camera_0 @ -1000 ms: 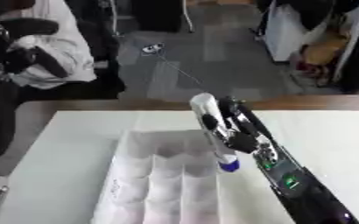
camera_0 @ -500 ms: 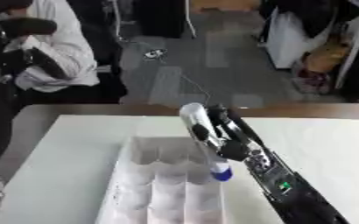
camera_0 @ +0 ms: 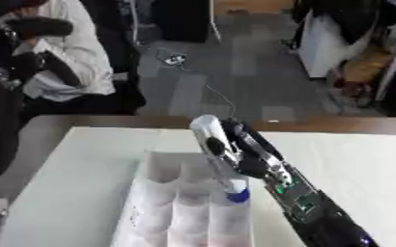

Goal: Pick up objects on the table and place them in the box.

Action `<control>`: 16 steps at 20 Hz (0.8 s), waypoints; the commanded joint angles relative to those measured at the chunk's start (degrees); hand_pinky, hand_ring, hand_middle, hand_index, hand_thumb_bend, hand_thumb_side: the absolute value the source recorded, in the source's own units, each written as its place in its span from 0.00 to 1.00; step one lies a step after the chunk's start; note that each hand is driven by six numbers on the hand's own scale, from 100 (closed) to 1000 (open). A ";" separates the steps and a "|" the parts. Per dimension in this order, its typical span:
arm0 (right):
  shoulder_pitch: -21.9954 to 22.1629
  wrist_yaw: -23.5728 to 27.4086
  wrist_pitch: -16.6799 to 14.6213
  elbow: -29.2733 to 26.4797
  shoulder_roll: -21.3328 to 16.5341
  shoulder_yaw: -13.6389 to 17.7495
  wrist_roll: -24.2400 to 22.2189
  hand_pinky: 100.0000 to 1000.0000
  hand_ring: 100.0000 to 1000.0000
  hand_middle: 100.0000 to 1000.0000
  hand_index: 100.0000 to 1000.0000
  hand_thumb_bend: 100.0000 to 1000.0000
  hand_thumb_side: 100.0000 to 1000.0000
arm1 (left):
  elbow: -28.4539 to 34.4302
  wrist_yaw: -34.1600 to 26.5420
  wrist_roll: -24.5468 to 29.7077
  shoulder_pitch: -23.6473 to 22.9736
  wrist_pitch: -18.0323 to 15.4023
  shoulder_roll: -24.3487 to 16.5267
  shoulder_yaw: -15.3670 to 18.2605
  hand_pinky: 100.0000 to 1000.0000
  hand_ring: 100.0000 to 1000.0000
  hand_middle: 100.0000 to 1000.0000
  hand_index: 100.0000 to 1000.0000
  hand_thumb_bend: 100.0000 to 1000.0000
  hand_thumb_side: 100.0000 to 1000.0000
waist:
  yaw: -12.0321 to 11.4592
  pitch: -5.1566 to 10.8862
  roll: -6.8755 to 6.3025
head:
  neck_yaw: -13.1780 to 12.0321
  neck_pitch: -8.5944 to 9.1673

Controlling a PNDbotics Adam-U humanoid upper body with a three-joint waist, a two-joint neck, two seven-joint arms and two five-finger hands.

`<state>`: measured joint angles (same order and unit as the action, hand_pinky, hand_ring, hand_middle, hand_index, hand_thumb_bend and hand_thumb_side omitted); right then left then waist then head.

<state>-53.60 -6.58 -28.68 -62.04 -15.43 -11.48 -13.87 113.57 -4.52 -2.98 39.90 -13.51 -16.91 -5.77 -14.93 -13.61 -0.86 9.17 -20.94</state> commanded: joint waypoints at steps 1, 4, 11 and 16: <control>-1.54 0.30 -0.59 -0.55 0.07 0.04 -0.59 0.00 0.00 0.00 0.15 0.00 0.81 | 1.02 0.50 0.23 1.05 0.53 -0.13 -0.03 0.38 0.66 0.78 0.83 0.48 0.89 | -0.24 0.82 0.03 | 0.71 1.01; -1.56 -0.69 -1.44 -0.64 0.11 0.15 -0.16 0.00 0.00 0.00 0.17 0.00 0.82 | 1.02 0.55 0.39 1.31 0.76 -0.01 -0.09 0.38 0.66 0.78 0.83 0.48 0.89 | -0.42 0.78 0.15 | 0.74 1.24; -1.10 -1.85 -4.54 -0.04 0.21 0.19 -3.69 0.53 0.52 0.68 0.74 0.22 1.00 | 1.02 0.69 0.61 1.45 1.01 0.01 -0.12 0.38 0.66 0.78 0.83 0.48 0.89 | -0.43 0.71 0.17 | 0.13 1.23; -0.98 -2.06 -5.09 0.64 0.33 0.68 -5.74 0.65 0.58 0.74 0.78 0.29 1.00 | 1.02 0.74 0.78 1.50 1.06 0.02 -0.18 0.38 0.66 0.78 0.83 0.48 0.89 | -0.41 0.66 0.16 | -0.20 1.16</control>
<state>-53.64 -8.49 -33.60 -60.91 -15.04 -11.35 -19.12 113.58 -4.00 -2.26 40.43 -12.61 -16.46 -6.03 -15.31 -13.80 -0.58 9.10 -20.39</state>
